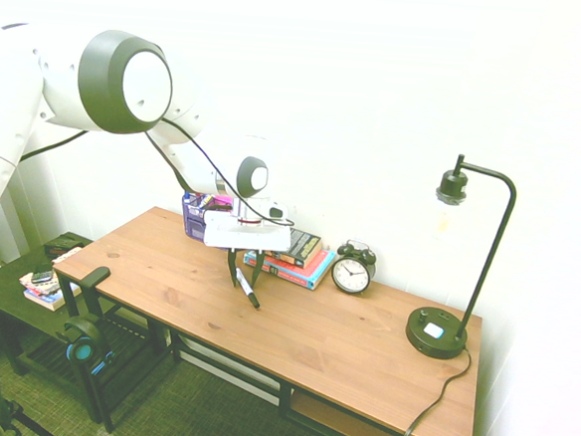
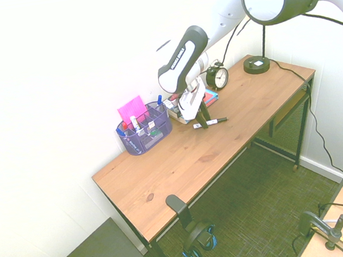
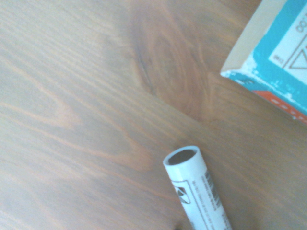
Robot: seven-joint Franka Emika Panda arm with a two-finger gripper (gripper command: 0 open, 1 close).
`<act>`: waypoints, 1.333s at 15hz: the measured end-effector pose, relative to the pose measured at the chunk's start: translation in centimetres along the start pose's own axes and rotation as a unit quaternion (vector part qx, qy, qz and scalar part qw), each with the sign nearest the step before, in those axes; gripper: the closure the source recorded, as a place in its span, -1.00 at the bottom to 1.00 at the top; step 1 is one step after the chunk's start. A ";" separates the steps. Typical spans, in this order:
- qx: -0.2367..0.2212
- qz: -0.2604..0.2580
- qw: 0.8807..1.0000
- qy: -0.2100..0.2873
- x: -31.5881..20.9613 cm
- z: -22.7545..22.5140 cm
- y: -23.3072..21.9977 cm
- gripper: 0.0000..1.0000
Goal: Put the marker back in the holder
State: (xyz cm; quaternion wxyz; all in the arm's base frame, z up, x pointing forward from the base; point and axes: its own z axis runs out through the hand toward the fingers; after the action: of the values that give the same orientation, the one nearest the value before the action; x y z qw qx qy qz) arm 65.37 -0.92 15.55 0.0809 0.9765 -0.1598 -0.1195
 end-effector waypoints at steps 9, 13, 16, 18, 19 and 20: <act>0.001 0.007 1.000 0.013 0.1 -0.3 -0.1 1.00; 0.029 0.024 0.995 0.087 -1.9 -3.9 0.2 1.00; 0.065 0.062 0.983 0.162 -5.5 -9.3 0.7 1.00; 0.095 0.088 0.974 0.187 -8.2 -12.4 0.4 1.00; 0.113 0.100 0.969 0.195 -8.9 -13.9 0.3 1.00; 0.136 0.112 0.964 0.200 -9.4 -15.4 0.0 1.00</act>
State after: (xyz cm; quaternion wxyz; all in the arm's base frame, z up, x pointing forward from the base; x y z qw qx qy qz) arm 60.71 4.03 32.27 -0.0097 0.9583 -0.2630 0.1109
